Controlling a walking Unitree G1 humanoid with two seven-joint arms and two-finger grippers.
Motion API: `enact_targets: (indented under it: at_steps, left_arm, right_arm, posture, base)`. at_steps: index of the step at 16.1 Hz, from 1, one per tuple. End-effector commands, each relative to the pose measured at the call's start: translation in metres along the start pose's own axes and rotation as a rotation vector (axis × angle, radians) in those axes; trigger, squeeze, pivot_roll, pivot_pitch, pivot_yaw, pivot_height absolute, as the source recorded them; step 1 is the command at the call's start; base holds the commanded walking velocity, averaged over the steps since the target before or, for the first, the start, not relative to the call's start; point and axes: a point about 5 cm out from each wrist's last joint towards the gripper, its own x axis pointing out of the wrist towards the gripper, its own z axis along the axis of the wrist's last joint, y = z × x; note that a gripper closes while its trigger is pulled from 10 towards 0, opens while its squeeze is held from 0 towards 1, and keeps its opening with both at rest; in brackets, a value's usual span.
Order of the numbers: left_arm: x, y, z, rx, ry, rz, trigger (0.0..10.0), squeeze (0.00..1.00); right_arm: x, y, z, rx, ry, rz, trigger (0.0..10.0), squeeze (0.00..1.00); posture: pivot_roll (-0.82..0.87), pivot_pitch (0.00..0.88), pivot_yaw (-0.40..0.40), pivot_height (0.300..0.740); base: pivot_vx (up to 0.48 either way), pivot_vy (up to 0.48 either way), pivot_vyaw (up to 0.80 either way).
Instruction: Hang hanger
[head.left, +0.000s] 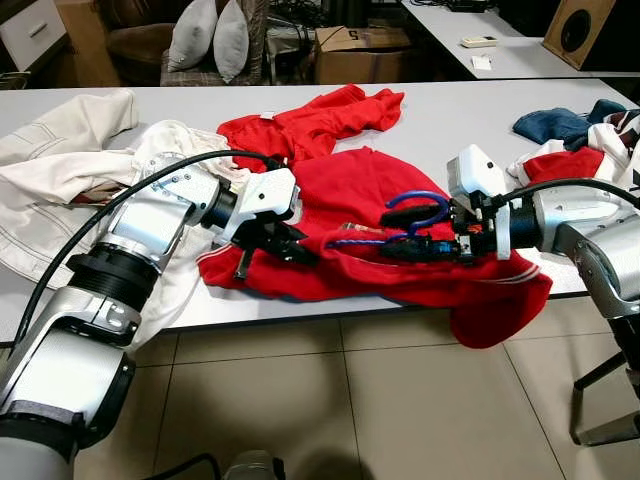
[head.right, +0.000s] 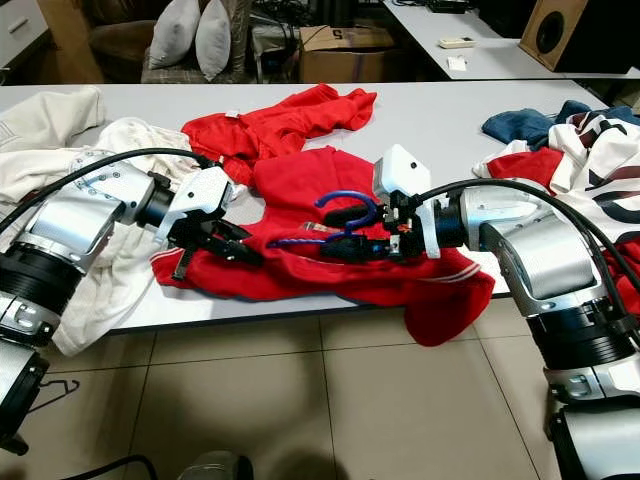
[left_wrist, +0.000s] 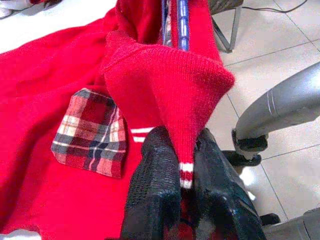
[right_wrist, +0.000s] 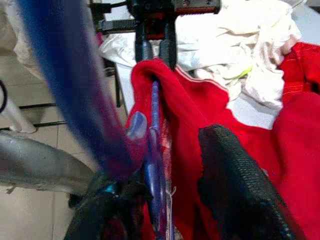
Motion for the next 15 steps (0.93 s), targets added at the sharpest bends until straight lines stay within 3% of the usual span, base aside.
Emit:
enact_targets:
  at_steps: [1,10,11,12,13,14,15]
  left_arm:
    - [-0.003,0.007,0.011,0.03,-0.018,0.028,0.0,0.0]
    - [-0.003,0.012,0.013,0.011,-0.043,0.095,0.0,0.0]
    - [-0.005,0.014,0.014,0.006,-0.051,0.123,4.5,0.0]
    - [-0.006,0.017,0.018,-0.012,-0.103,0.148,10.0,0.0]
    - [-0.009,0.018,0.022,-0.033,-0.157,0.146,10.0,0.76]
    - [-0.013,0.02,0.027,-0.054,-0.226,0.15,10.0,1.0]
    - [-0.015,0.02,0.029,-0.062,-0.248,0.15,10.0,1.0]
  right_arm:
    - [-0.001,0.0,0.001,0.002,0.016,0.021,0.0,0.0]
    - [-0.002,-0.003,-0.001,0.011,0.029,-0.006,0.0,0.0]
    - [-0.003,-0.004,0.001,0.009,0.024,-0.013,0.0,0.0]
    - [-0.006,-0.005,0.002,0.008,0.017,-0.02,0.0,0.0]
    - [-0.008,-0.005,0.004,0.008,0.011,-0.023,0.0,0.0]
    - [-0.01,-0.005,0.005,0.007,0.007,-0.025,0.0,0.0]
    - [-0.011,-0.005,0.005,0.007,0.006,-0.025,0.0,0.0]
  posture:
    - [0.06,0.0,0.005,0.74]
    - [0.07,0.0,0.007,0.74]
    - [0.07,0.0,0.008,0.74]
    - [0.07,0.0,0.009,0.74]
    - [0.06,0.0,0.008,0.74]
    - [0.06,0.0,0.008,0.74]
    - [0.06,0.0,0.008,0.74]
  base:
    - [0.0,0.0,0.0]
    - [0.0,0.0,0.0]
    - [0.0,0.0,0.0]
    - [0.0,0.0,0.0]
    - [0.0,0.0,0.0]
    - [0.0,0.0,0.0]
    - [0.0,0.0,0.0]
